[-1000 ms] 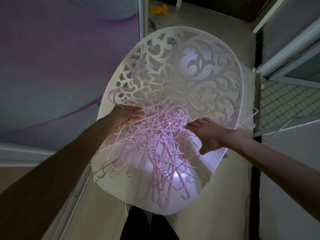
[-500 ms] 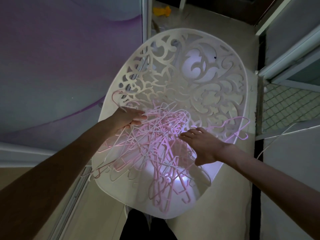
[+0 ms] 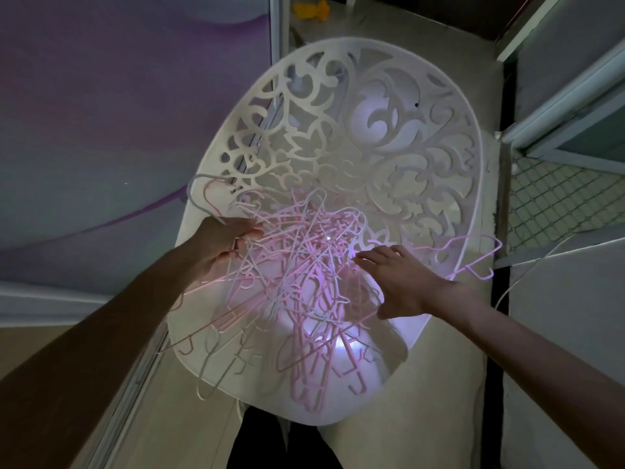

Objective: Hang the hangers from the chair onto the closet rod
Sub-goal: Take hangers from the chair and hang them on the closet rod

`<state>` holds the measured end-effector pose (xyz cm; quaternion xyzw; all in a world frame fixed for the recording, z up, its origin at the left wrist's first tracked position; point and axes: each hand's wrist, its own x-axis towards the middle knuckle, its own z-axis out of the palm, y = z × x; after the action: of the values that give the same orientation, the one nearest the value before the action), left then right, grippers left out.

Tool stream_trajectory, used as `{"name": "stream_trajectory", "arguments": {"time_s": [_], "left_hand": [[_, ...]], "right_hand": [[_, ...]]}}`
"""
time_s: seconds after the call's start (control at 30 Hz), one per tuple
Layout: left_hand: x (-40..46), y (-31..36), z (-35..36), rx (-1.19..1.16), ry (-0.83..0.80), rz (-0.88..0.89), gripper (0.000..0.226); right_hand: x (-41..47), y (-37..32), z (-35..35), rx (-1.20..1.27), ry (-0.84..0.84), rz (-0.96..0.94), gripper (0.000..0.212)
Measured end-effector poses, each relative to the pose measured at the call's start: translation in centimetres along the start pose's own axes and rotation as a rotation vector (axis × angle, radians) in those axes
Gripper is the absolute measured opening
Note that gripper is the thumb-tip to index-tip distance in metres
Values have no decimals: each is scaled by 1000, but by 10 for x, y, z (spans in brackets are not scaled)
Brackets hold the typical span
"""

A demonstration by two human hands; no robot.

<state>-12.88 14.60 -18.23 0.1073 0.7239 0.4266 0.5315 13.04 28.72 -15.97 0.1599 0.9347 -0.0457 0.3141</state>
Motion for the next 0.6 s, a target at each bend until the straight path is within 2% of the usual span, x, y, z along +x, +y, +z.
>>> {"name": "stream_trajectory", "arguments": {"time_s": [0.13,0.23,0.37,0.5,0.6], "left_hand": [[1,13,0,106,-25,-7,19],[-1,28,6,215,13,70,21],[-7,61,18,383,-25,128,17],[1,103,33,506,-93,-4,16],[11,128,50,588,-149,-89,24]], "right_hand": [[4,10,-2,-22,-51,0,96],[11,13,-1,-28,-40,-7,91],[15,14,1,-40,-53,-17,85],[18,14,0,-73,-73,-32,88],[21,13,-4,-91,-87,-51,92]]}}
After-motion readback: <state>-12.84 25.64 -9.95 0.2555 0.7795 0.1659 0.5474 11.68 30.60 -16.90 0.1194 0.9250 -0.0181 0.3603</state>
